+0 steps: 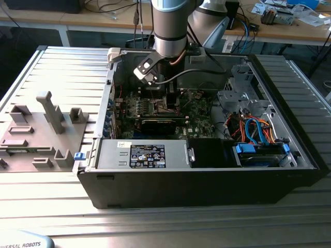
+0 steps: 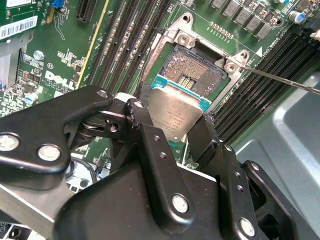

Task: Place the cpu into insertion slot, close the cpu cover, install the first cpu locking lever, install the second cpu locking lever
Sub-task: 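Place the cpu into insertion slot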

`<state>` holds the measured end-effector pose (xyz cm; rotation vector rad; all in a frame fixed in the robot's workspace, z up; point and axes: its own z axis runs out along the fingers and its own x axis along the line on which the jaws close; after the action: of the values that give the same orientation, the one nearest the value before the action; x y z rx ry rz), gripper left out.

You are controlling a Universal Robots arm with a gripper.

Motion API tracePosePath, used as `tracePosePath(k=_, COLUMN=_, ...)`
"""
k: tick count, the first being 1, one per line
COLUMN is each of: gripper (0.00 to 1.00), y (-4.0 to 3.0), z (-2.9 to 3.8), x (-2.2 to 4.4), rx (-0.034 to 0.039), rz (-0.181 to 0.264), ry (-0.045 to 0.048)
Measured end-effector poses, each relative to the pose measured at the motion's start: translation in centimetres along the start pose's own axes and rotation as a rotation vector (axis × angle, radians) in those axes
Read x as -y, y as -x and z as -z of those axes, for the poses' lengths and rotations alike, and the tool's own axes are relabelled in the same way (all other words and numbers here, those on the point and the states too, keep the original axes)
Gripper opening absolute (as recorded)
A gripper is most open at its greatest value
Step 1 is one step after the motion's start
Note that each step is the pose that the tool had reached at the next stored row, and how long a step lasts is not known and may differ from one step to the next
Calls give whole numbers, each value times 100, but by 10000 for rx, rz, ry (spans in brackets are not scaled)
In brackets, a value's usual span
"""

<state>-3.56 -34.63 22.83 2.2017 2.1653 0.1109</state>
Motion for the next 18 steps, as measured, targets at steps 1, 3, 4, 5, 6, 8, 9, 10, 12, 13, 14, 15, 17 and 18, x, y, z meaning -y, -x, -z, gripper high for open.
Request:
tracePosePath(k=1, gripper=54, y=0, z=-3, x=0, rx=0, rz=0, ry=0)
tracePosePath(k=3, gripper=54, y=0, z=-5, x=0, rx=0, rz=1, ry=0)
tracePosePath(k=4, gripper=54, y=0, z=-5, x=0, rx=0, rz=0, ry=0)
tracePosePath(k=5, gripper=54, y=0, z=-7, x=1, rx=-1, rz=0, ry=0)
tracePosePath(k=6, gripper=54, y=0, z=-9, x=1, rx=-1, rz=0, ry=0)
tracePosePath(k=8, gripper=54, y=-5, z=-13, x=4, rx=-3, rz=-3, ry=2)
tracePosePath(k=9, gripper=54, y=-8, z=-14, x=6, rx=-2, rz=-1, ry=2)
tracePosePath(k=10, gripper=54, y=-21, z=-17, x=12, rx=0, rz=0, ry=0)
tracePosePath(k=12, gripper=54, y=-37, z=-21, x=27, rx=0, rz=0, ry=0)
tracePosePath(k=13, gripper=54, y=-43, z=-23, x=38, rx=0, rz=1, ry=0)
tracePosePath(k=14, gripper=54, y=-49, z=-25, x=46, rx=0, rz=0, ry=1)
tracePosePath(k=15, gripper=54, y=-55, z=-28, x=57, rx=-1, rz=0, ry=1)
tracePosePath(k=17, gripper=54, y=-55, z=-35, x=71, rx=1, rz=0, ry=0)
tracePosePath(k=18, gripper=54, y=-55, z=-39, x=73, rx=0, rz=1, ry=0)
